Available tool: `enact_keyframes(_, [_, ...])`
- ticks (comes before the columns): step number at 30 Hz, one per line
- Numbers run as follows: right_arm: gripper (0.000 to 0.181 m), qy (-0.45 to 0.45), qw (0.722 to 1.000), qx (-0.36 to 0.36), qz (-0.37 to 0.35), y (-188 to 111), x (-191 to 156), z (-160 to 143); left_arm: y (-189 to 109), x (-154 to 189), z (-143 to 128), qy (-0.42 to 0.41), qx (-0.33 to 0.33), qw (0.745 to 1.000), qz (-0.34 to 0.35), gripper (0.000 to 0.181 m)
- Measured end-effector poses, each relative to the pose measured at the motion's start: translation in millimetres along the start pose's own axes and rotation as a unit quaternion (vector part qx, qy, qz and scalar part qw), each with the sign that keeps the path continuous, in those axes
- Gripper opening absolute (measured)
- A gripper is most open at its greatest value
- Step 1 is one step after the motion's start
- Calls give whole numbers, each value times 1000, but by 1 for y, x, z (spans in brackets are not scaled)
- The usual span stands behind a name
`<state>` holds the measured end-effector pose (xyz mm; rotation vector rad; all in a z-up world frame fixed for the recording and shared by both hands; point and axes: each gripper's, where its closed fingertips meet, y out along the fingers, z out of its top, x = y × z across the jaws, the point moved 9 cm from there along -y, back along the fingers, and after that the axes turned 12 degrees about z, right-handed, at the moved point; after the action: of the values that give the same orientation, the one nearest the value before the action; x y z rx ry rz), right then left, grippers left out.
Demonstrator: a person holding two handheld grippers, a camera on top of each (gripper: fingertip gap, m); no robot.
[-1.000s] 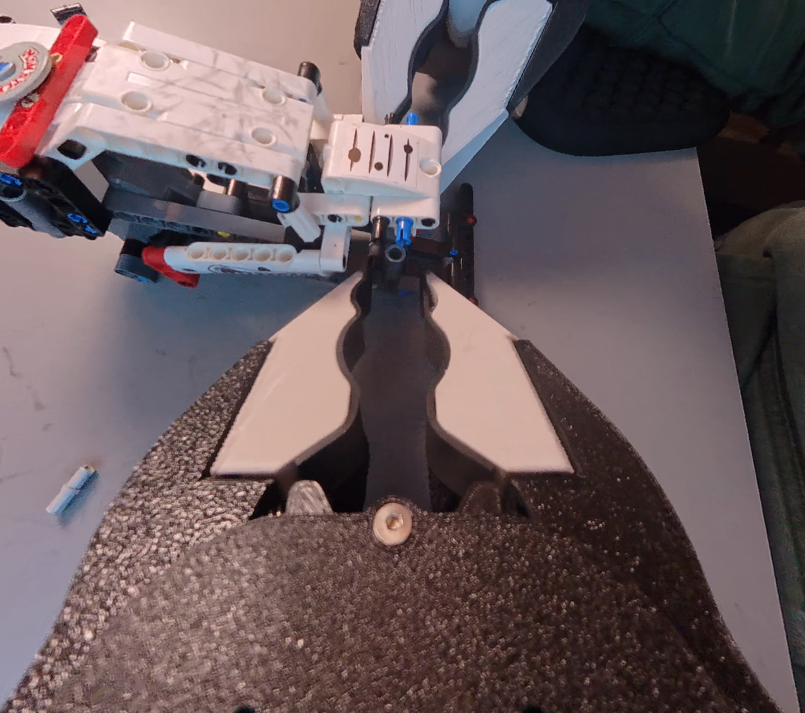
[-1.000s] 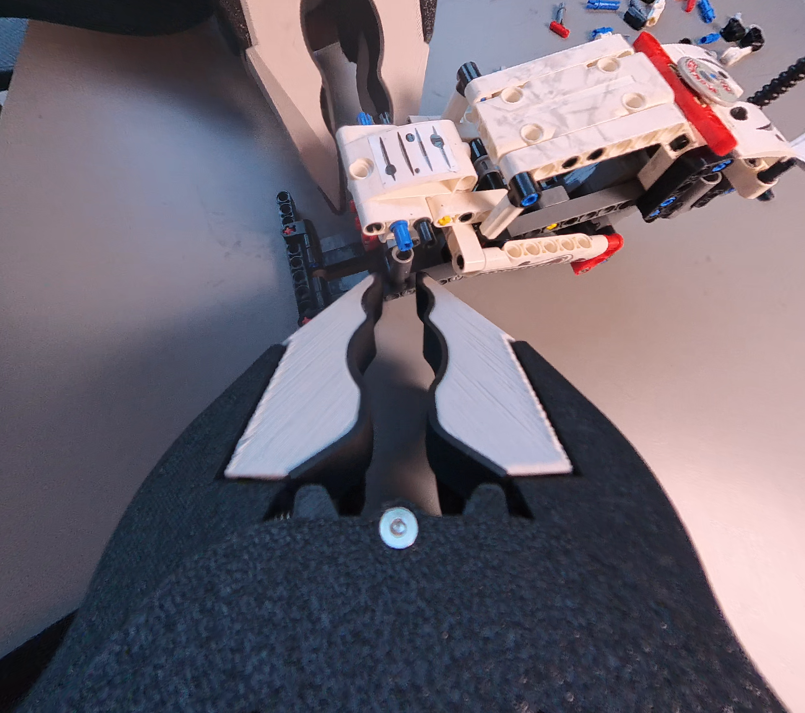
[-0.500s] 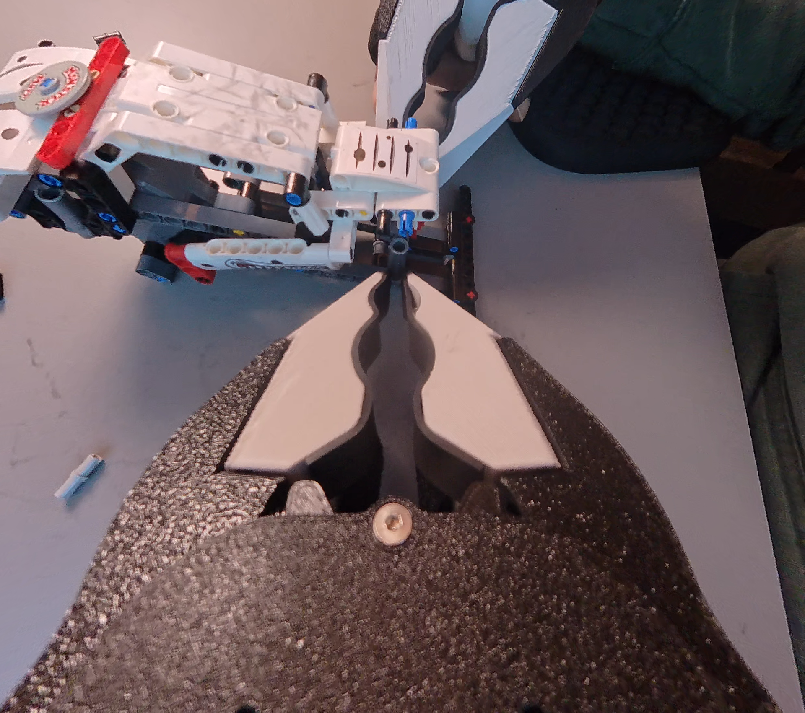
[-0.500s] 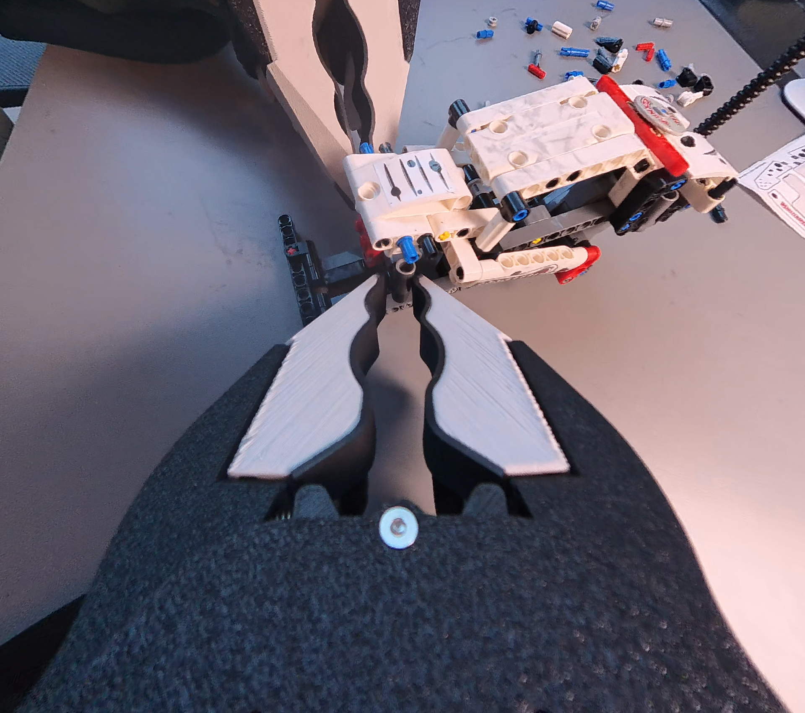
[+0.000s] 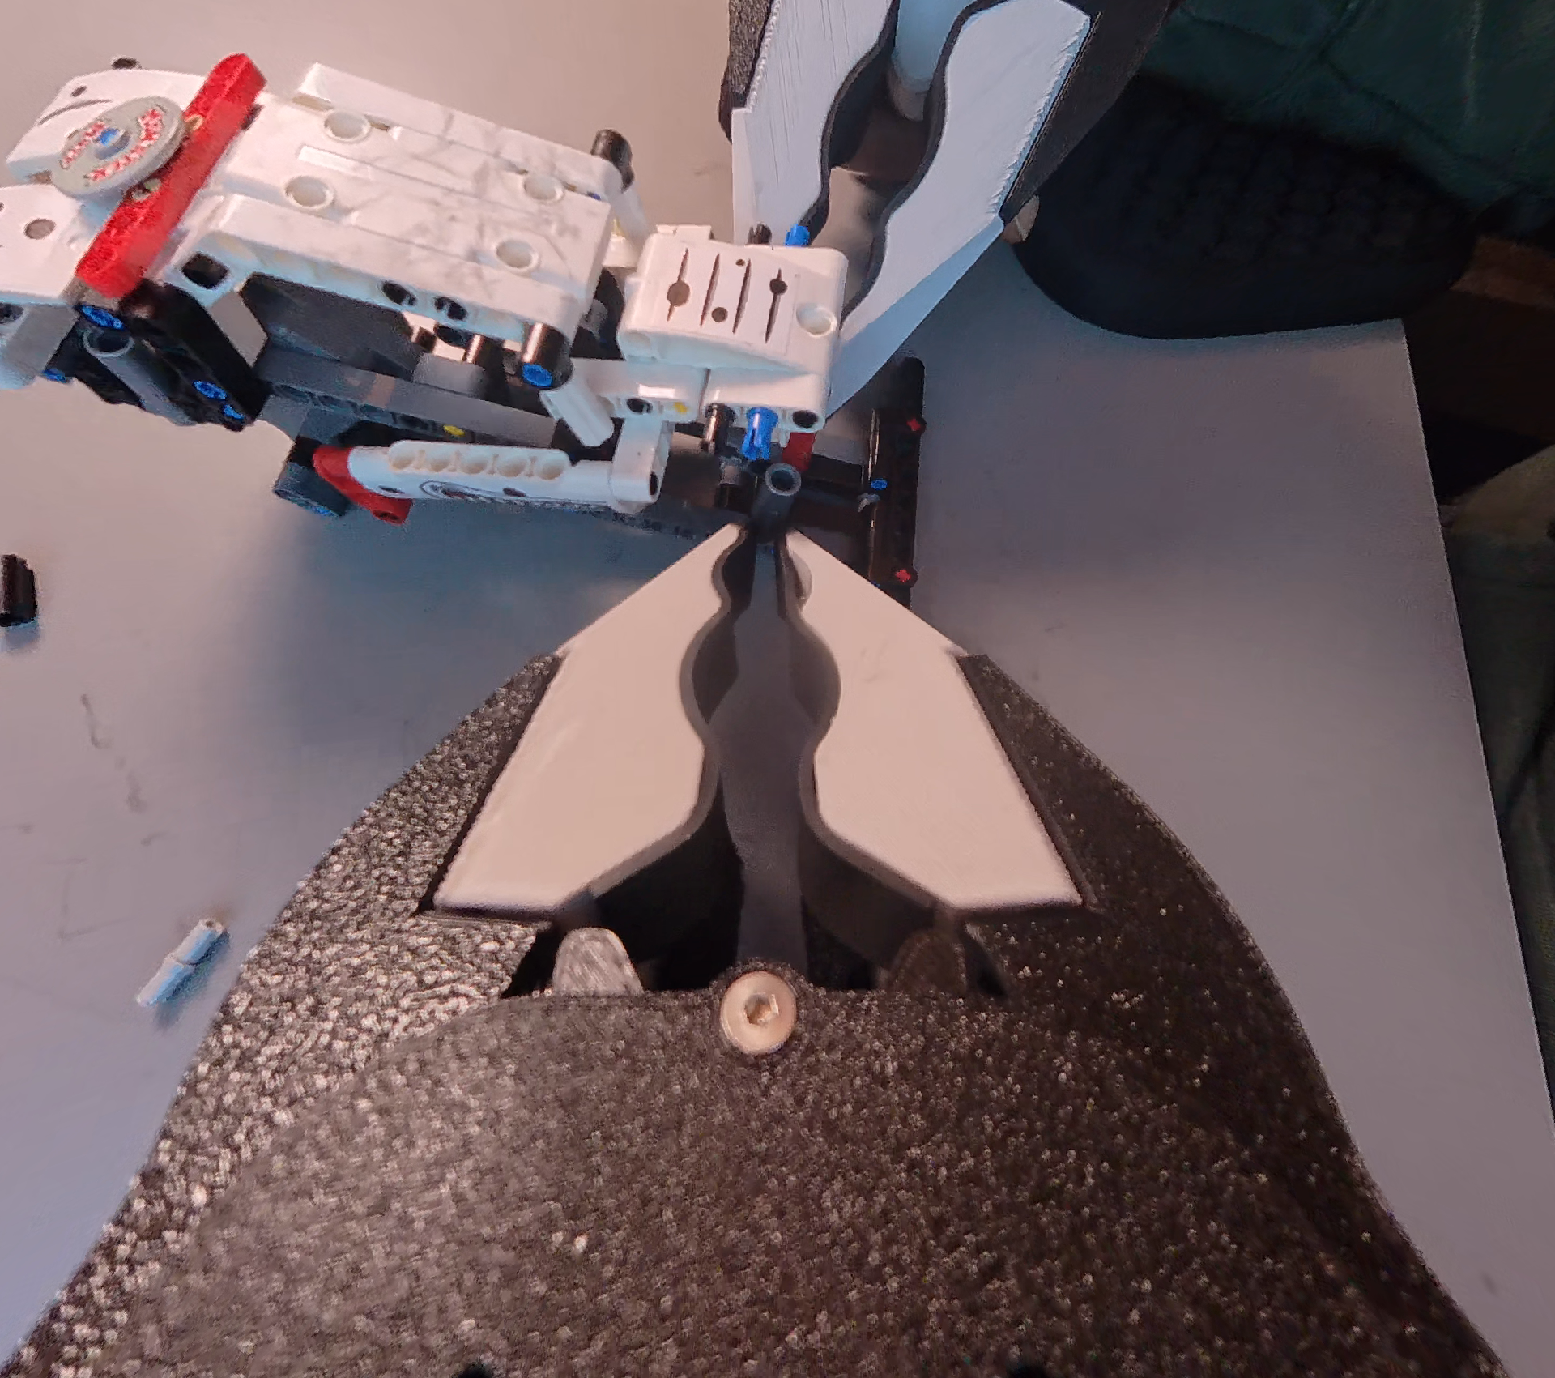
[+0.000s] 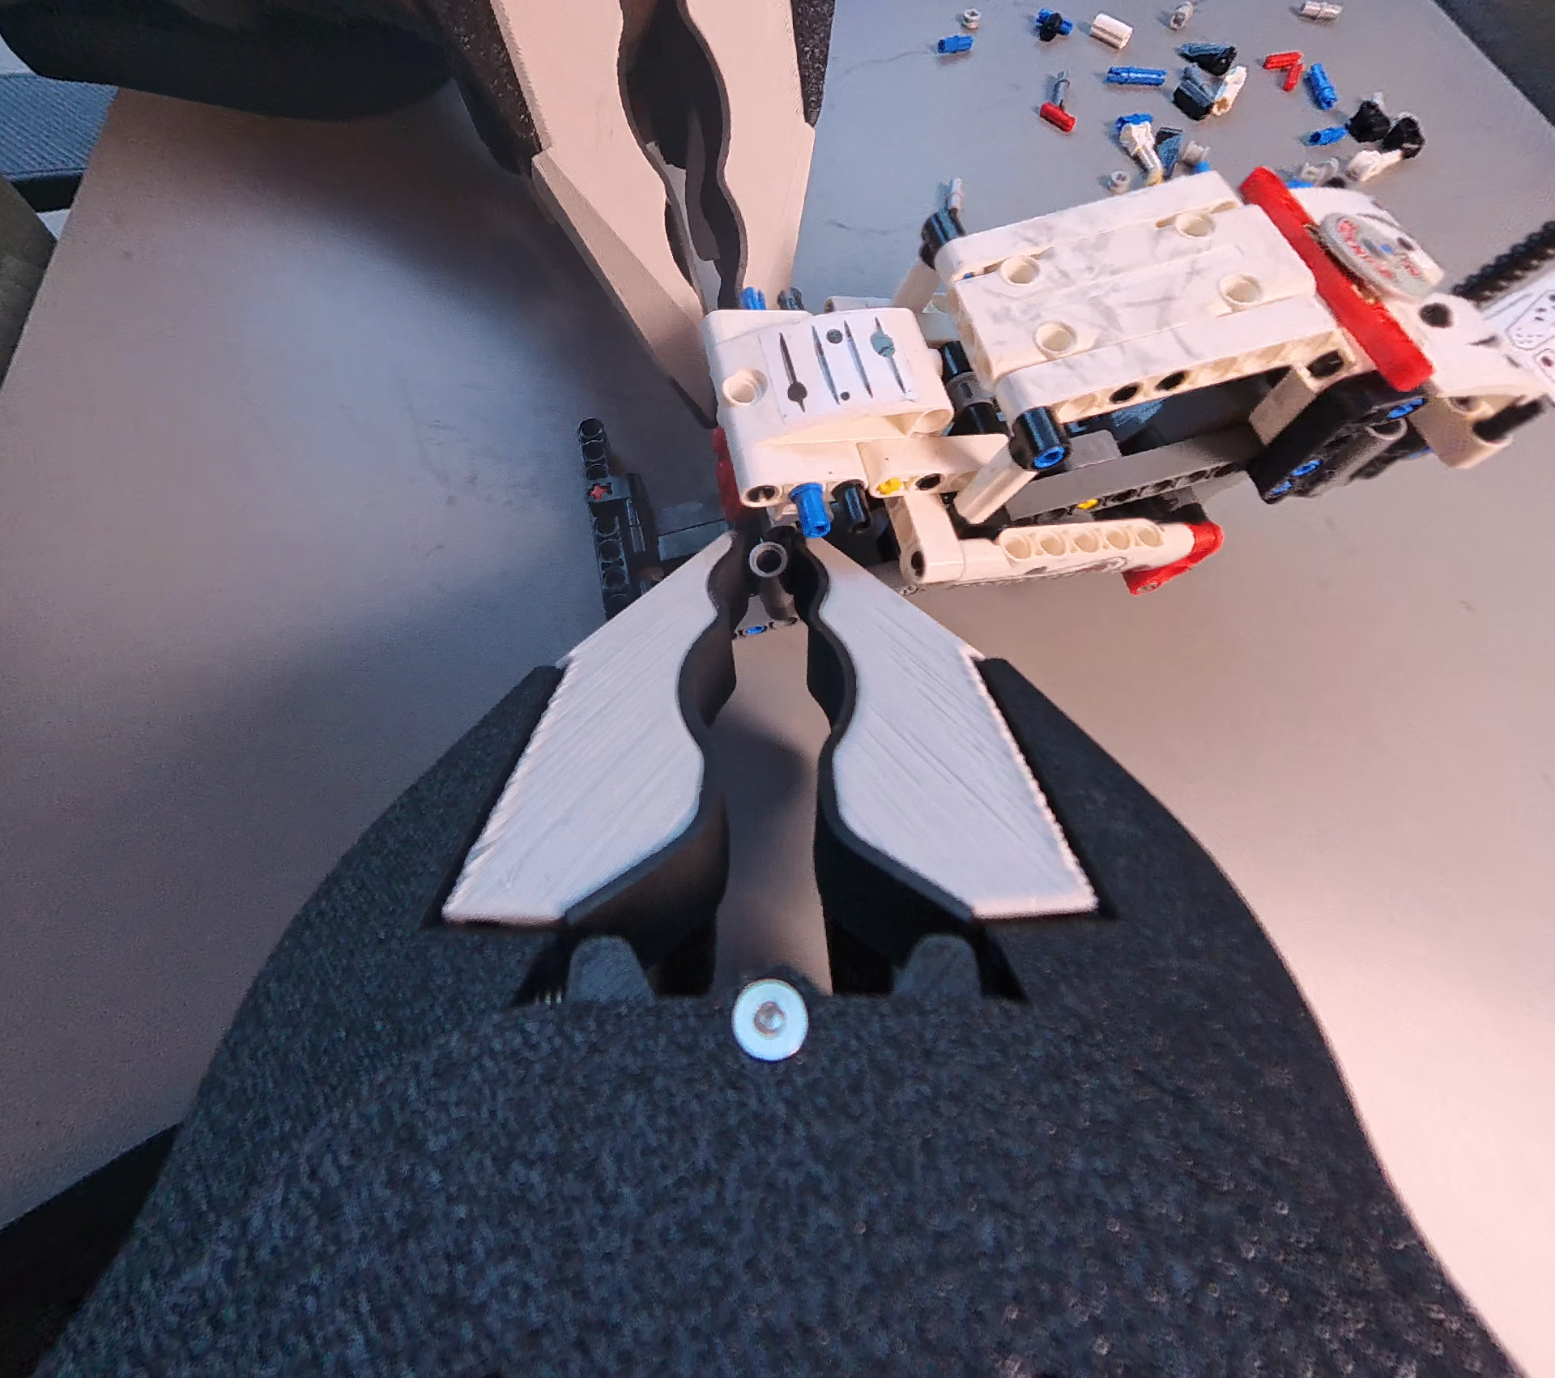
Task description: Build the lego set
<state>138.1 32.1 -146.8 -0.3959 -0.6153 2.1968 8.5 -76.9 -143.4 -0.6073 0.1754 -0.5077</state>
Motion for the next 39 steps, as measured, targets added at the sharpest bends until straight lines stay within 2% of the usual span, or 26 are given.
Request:
enact_keyframes(6, [16, 1, 1000, -2, -26, -5, 2, -3, 1, -6, -1, -34, 6, 999, -20, 2])
enact_keyframes(9, [9, 1, 1000, 2, -26, -12, 2, -5, 1, -10, -3, -48, 10, 999, -22, 0])
enact_keyframes(13, [9, -3, 999, -6, -33, -17, 2, -7, 0, -10, -2, -44, 19, 999, -19, 0])
enact_keyframes(17, [15, 21, 998, -35, -42, -27, 5, -18, 4, -4, -2, -28, 11, 999, -18, 11])
enact_keyframes(20, [19, 41, 998, -49, -29, -21, 6, -21, 10, -1, 1, -17, 9, 1000, -6, 15])
enact_keyframes(22, [19, 52, 997, -53, -26, -15, 8, -19, 13, 0, 2, -8, 4, 1000, 0, 8])
enact_keyframes(27, [0, 51, 997, -61, -5, -10, 9, -16, 15, -1, 5, 11, 2, 1000, 24, 5])
enact_keyframes(32, [0, 59, 997, -56, -9, -11, 11, -16, 15, -4, 5, 6, -1, 1000, 15, 5])
enact_keyframes(34, [7, 49, 996, -64, -29, -12, 12, -16, 15, -5, 4, 2, 1, 1000, 11, 5])
enact_keyframes(39, [3, -1, 993, -103, -51, -5, 15, -15, 15, -8, 3, -2, 2, 1000, -3, 5])
